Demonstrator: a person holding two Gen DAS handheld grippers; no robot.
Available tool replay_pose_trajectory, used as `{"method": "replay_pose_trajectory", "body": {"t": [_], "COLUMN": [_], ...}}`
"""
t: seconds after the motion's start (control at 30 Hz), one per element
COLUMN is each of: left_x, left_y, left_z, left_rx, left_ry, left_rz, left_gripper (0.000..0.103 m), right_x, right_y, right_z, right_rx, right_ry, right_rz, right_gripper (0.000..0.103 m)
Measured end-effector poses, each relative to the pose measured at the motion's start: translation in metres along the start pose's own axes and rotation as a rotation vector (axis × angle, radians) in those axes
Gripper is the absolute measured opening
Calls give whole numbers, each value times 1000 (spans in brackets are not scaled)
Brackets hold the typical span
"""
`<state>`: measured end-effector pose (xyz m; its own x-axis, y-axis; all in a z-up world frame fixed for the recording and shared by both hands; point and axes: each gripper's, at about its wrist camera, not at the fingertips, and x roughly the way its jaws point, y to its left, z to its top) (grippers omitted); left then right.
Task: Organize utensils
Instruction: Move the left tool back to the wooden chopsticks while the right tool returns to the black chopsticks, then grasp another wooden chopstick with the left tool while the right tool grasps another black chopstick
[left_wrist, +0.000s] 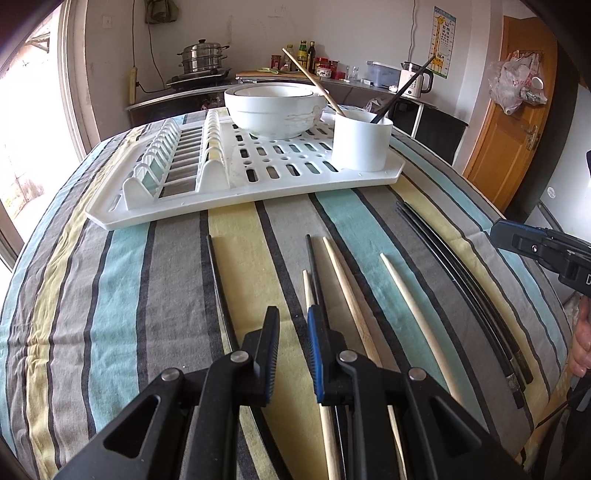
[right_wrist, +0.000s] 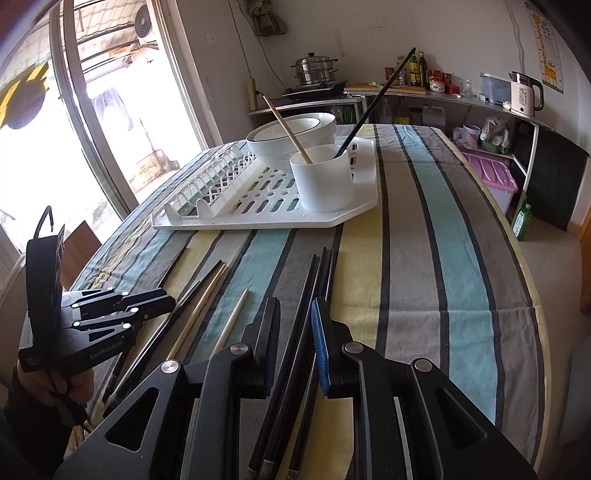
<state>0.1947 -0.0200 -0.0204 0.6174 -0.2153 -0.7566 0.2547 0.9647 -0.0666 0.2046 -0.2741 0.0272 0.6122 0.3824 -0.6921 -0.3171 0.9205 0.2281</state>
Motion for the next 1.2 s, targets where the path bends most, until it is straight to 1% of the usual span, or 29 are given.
{"method": "replay_pose_trajectory", "body": {"t": [0.13, 0.23, 0.37, 0.53, 0.73, 0.9, 0.97, 1.13, 1.2], "left_x": [-2, 7, 22, 34, 38, 39, 39, 38, 39], "left_y": [-9, -16, -18, -18, -22, -19, -18, -16, -15], "left_z": [10, 20, 32, 37, 40, 42, 42, 42, 42], "left_rx": [26, 53, 73, 87, 101, 98, 96, 90, 89], "left_ry": [-14, -8, 27, 71, 69, 64, 63, 62, 62], "left_rz": [-22, -35, -28, -12, -8, 1, 1, -9, -11], "left_gripper": [16, 16, 16, 16, 16, 7, 6, 6, 6], "right_x": [4, 6, 12, 26, 45, 48, 51, 66, 72], "right_y": [-1, -2, -5, -12, -16, -7, -2, 3, 2], "right_z": [1, 1, 4, 8, 13, 16, 18, 21, 21], "right_rx": [3, 4, 2, 0, -11, -38, -51, -79, -79], "right_ry": [6, 10, 21, 55, 107, 108, 112, 147, 164], "right_rz": [2, 1, -8, -26, -59, -48, -47, -62, -76], "right_gripper": [18, 18, 18, 18, 18, 18, 18, 10, 10]}}
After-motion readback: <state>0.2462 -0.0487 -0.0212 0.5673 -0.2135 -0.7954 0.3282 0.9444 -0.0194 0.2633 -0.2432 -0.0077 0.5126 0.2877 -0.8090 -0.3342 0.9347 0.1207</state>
